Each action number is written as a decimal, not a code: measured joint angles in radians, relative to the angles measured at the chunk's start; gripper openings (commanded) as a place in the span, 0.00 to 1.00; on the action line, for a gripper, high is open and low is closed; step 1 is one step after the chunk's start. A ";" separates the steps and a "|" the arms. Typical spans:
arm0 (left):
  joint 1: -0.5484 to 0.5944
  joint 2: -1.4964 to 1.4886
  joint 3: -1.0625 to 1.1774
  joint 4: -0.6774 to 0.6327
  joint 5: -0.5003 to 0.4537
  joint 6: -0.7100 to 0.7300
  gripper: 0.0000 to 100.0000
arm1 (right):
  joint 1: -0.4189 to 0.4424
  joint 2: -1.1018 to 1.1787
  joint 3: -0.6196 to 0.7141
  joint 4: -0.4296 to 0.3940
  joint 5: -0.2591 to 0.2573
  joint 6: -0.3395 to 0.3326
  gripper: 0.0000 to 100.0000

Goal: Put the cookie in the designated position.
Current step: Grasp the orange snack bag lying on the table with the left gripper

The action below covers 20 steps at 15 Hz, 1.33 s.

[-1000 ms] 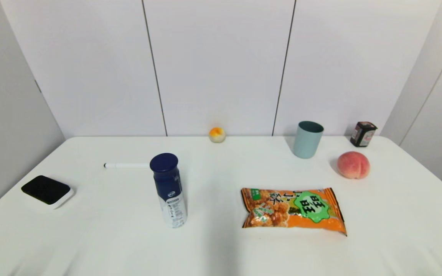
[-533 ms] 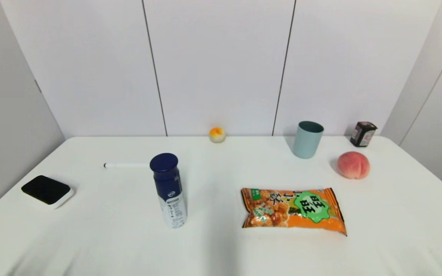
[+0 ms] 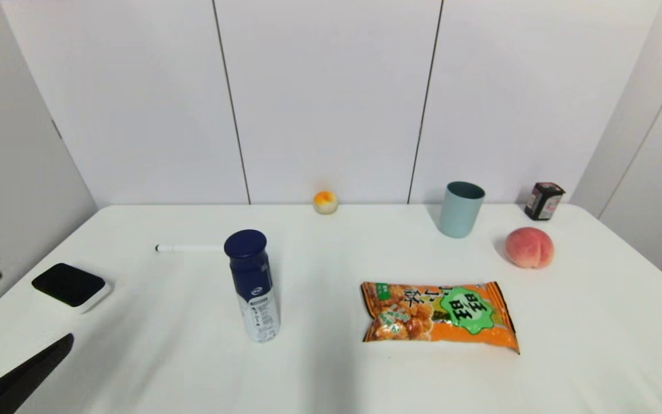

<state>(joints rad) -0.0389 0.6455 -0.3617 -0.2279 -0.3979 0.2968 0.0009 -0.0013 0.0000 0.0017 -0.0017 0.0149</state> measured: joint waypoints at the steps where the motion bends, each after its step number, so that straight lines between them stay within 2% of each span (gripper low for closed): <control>1: -0.007 0.059 -0.039 0.001 -0.082 0.057 1.00 | 0.000 0.000 0.000 -0.001 0.000 0.000 1.00; 2: -0.024 0.113 -0.079 0.013 -0.143 0.113 1.00 | 0.000 0.000 0.000 -0.001 0.000 0.000 1.00; 4: -0.114 0.221 -0.160 0.080 -0.207 0.217 1.00 | 0.000 0.000 0.000 0.000 0.000 0.000 1.00; 9: -0.441 0.487 -0.335 0.149 -0.224 0.284 1.00 | 0.000 0.000 0.000 -0.001 0.000 0.000 1.00; 13: -0.627 0.718 -0.476 0.151 -0.222 0.292 1.00 | 0.000 0.000 0.000 -0.001 0.000 0.000 1.00; 16: -0.714 0.900 -0.618 0.150 -0.183 0.291 1.00 | 0.000 0.000 0.000 0.000 0.000 0.000 1.00; 20: -0.794 1.141 -0.906 0.199 -0.042 0.282 1.00 | 0.000 0.000 0.000 -0.001 0.000 0.000 1.00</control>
<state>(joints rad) -0.8328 1.7870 -1.2677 -0.0294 -0.4402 0.5787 0.0004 -0.0013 0.0000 0.0009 -0.0017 0.0153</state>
